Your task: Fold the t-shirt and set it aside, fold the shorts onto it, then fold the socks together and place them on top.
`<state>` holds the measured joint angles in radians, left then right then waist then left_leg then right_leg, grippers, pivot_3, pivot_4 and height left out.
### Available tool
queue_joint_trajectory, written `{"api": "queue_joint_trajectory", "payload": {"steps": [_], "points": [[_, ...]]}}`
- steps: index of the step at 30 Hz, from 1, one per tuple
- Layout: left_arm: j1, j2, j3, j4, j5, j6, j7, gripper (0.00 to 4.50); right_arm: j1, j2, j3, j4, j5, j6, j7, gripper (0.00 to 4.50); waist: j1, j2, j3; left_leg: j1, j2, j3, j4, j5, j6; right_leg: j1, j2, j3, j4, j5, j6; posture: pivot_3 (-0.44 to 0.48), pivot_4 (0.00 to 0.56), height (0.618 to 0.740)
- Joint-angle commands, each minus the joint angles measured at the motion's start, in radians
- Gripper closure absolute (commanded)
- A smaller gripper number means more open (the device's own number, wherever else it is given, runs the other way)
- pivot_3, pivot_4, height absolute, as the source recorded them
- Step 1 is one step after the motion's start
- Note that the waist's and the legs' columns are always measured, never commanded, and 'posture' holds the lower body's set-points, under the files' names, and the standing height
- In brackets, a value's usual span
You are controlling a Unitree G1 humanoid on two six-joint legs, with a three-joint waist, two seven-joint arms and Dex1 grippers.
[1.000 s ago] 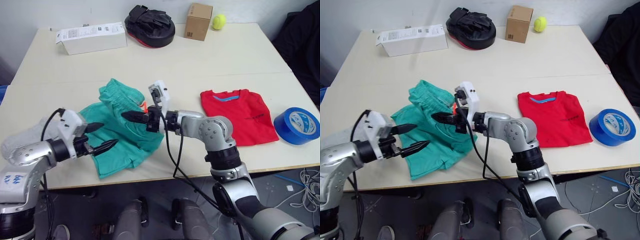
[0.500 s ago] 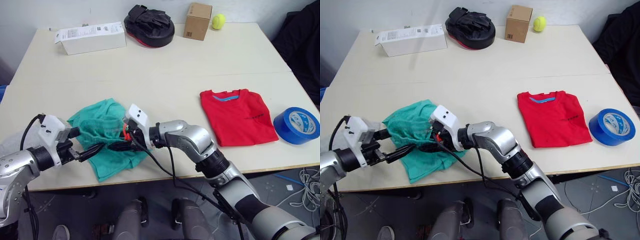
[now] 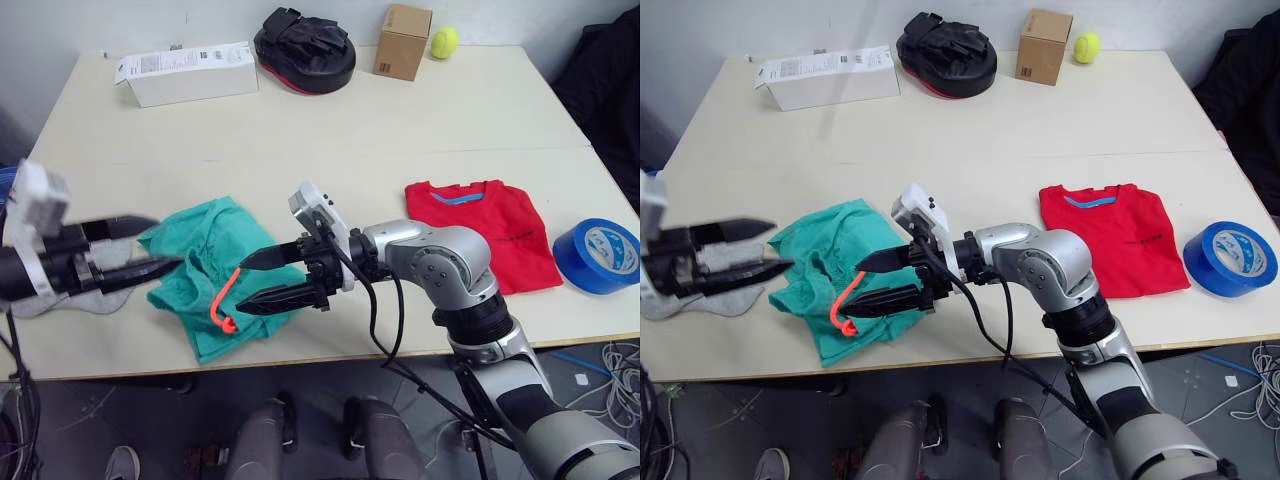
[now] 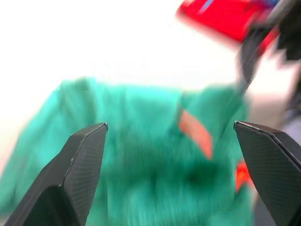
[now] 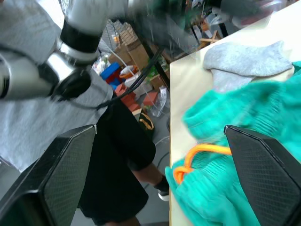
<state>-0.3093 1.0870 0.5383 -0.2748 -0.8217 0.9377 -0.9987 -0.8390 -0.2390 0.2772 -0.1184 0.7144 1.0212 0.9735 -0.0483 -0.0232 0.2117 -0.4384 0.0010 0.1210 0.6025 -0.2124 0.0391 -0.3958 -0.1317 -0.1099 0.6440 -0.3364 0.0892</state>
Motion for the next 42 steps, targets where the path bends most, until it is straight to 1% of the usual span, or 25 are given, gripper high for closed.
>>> {"api": "queue_joint_trajectory", "payload": {"steps": [1,2,4,5,6,7,8,9,11,12,14,17,19,21,22,25,29,31,34,39,42], "points": [[-0.092,0.005,-0.204,0.033,0.131,-0.127,0.002,0.00,-0.008,-0.017,0.012,0.001,-0.070,-0.096,-0.005,0.93,-0.003,0.000,0.000,0.001,-0.001,0.001,0.000,0.000,0.000,0.000,0.000,0.000,0.001,0.000,0.000,0.000,0.150,0.740],[-0.116,0.000,-0.273,0.035,0.187,-0.173,0.006,0.00,-0.009,-0.021,0.022,0.014,-0.103,-0.129,-0.009,1.18,-0.004,0.000,0.000,0.001,0.000,0.002,0.000,0.000,0.000,0.000,0.000,0.000,0.001,0.000,0.000,0.000,0.150,0.740],[-0.153,-0.020,-0.388,0.039,0.281,-0.249,0.011,0.00,-0.011,-0.026,0.045,0.042,-0.171,-0.204,-0.014,1.89,-0.006,0.000,0.000,0.001,-0.001,0.004,0.000,0.001,0.001,0.000,0.000,0.000,0.001,0.000,0.000,0.000,0.150,0.740],[-0.163,-0.025,-0.418,0.046,0.308,-0.270,0.010,0.00,-0.012,-0.024,0.051,0.052,-0.190,-0.227,-0.013,2.33,-0.007,0.000,0.000,0.001,0.000,0.005,0.000,0.001,0.001,-0.001,0.000,0.000,0.001,0.000,0.000,0.000,0.150,0.740],[-0.168,-0.036,-0.469,0.065,0.371,-0.315,0.028,0.00,-0.016,-0.015,0.055,0.075,-0.212,-0.254,-0.020,2.56,-0.008,0.000,0.000,-0.001,0.000,0.006,0.000,0.001,0.002,-0.003,0.000,0.000,0.002,0.000,0.000,0.000,0.150,0.740],[-0.165,-0.042,-0.511,0.087,0.431,-0.357,0.044,0.00,-0.019,-0.003,0.058,0.099,-0.232,-0.278,-0.028,2.88,-0.008,-0.001,0.000,-0.001,0.000,0.007,0.000,0.004,0.006,-0.003,0.001,0.000,0.004,0.000,0.000,0.000,0.150,0.740],[-0.158,-0.049,-0.543,0.100,0.481,-0.392,0.059,0.00,-0.023,0.008,0.067,0.124,-0.261,-0.310,-0.037,3.25,-0.008,0.000,0.000,-0.001,0.000,0.007,0.000,0.004,0.007,-0.003,0.001,0.001,0.004,0.000,0.000,0.000,0.150,0.740],[-0.140,-0.046,-0.564,0.099,0.513,-0.414,0.059,0.00,-0.025,0.016,0.083,0.148,-0.297,-0.352,-0.042,3.58,-0.009,-0.001,0.000,-0.001,0.000,0.008,0.000,0.004,0.007,-0.003,0.001,0.001,0.003,0.000,0.000,0.000,0.150,0.740],[-0.092,-0.022,-0.561,0.090,0.543,-0.445,0.042,0.39,-0.029,0.032,0.109,0.188,-0.350,-0.413,-0.044,4.30,-0.011,-0.001,0.000,-0.001,0.002,0.009,0.000,0.004,0.007,-0.003,0.001,0.000,0.004,0.000,0.000,0.000,0.150,0.740],[-0.055,0.002,-0.546,0.085,0.563,-0.467,0.033,0.61,-0.029,0.041,0.126,0.210,-0.377,-0.445,-0.040,4.50,-0.011,-0.001,0.000,-0.001,0.002,0.010,0.000,0.004,0.007,-0.004,0.001,0.001,0.005,0.000,0.000,0.000,0.150,0.740],[0.019,0.045,-0.509,0.071,0.585,-0.488,0.016,1.24,-0.024,0.054,0.160,0.247,-0.423,-0.499,-0.028,4.50,-0.012,-0.001,0.000,-0.001,0.002,0.010,0.000,0.004,0.007,-0.005,0.000,0.001,0.007,0.000,0.000,0.000,0.150,0.740],[0.133,0.087,-0.458,0.045,0.599,-0.472,0.013,2.19,-0.006,0.058,0.218,0.307,-0.496,-0.582,-0.004,4.50,-0.010,-0.001,0.000,-0.001,0.003,0.009,0.002,0.004,0.006,-0.008,0.000,0.001,0.009,0.000,0.000,0.000,0.150,0.740],[0.208,0.109,-0.441,0.044,0.631,-0.477,0.021,2.83,0.006,0.041,0.264,0.349,-0.556,-0.642,0.020,4.50,-0.009,-0.002,0.000,-0.001,0.003,0.009,0.002,0.003,0.006,-0.009,-0.001,0.001,0.010,0.000,0.000,0.000,0.150,0.740],[0.233,0.107,-0.452,0.067,0.679,-0.499,0.057,3.43,0.019,0.017,0.293,0.377,-0.603,-0.700,0.047,4.50,-0.009,-0.001,0.000,-0.001,0.003,0.009,0.002,0.003,0.005,-0.009,-0.001,0.001,0.010,0.000,0.000,0.000,0.150,0.740],[0.221,0.088,-0.461,0.082,0.691,-0.500,0.082,3.43,0.028,0.006,0.300,0.381,-0.616,-0.720,0.062,4.50,-0.007,-0.001,0.000,0.000,0.002,0.010,0.003,0.002,0.004,-0.008,-0.001,0.001,0.010,0.000,0.000,0.000,0.150,0.740],[0.142,-0.006,-0.495,0.130,0.688,-0.486,0.132,3.43,0.054,-0.018,0.299,0.372,-0.628,-0.732,0.095,4.50,-0.001,-0.001,0.000,0.001,0.002,0.010,0.005,0.003,0.002,-0.006,-0.002,0.002,0.009,0.000,0.000,0.000,0.150,0.740],[0.045,-0.109,-0.581,0.223,0.742,-0.556,0.141,3.43,0.086,-0.053,0.301,0.360,-0.663,-0.760,0.107,4.50,0.018,0.000,-0.001,0.005,0.003,0.009,0.007,0.003,0.002,0.000,-0.002,0.001,0.009,0.002,-0.003,0.000,0.150,0.740],[-0.013,-0.166,-0.616,0.269,0.755,-0.573,0.137,3.43,0.103,-0.064,0.289,0.340,-0.665,-0.755,0.106,4.50,0.026,0.001,-0.001,0.009,0.003,0.009,0.007,0.003,0.002,0.004,-0.002,0.001,0.008,0.002,-0.003,0.000,0.150,0.740],[-0.115,-0.250,-0.683,0.366,0.801,-0.637,0.128,3.43,0.137,-0.084,0.255,0.267,-0.643,-0.718,0.109,4.50,0.042,0.002,-0.002,0.010,0.002,0.009,0.007,0.002,0.002,0.005,-0.003,0.001,0.008,0.002,-0.003,0.000,0.150,0.740],[-0.257,-0.332,-0.770,0.547,0.875,-0.783,0.076,3.43,0.197,-0.105,0.207,0.123,-0.576,-0.688,0.139,4.50,0.056,0.002,-0.002,0.010,0.002,0.010,0.008,0.002,0.003,0.005,-0.004,0.001,0.007,0.002,-0.003,0.000,0.150,0.740],[-0.344,-0.375,-0.792,0.653,0.894,-0.866,0.042,3.43,0.211,-0.107,0.191,0.095,-0.583,-0.689,0.120,4.50,0.056,0.002,-0.002,0.010,0.002,0.010,0.008,0.002,0.003,0.005,-0.004,0.000,0.007,0.002,-0.003,0.000,0.150,0.740]]}}
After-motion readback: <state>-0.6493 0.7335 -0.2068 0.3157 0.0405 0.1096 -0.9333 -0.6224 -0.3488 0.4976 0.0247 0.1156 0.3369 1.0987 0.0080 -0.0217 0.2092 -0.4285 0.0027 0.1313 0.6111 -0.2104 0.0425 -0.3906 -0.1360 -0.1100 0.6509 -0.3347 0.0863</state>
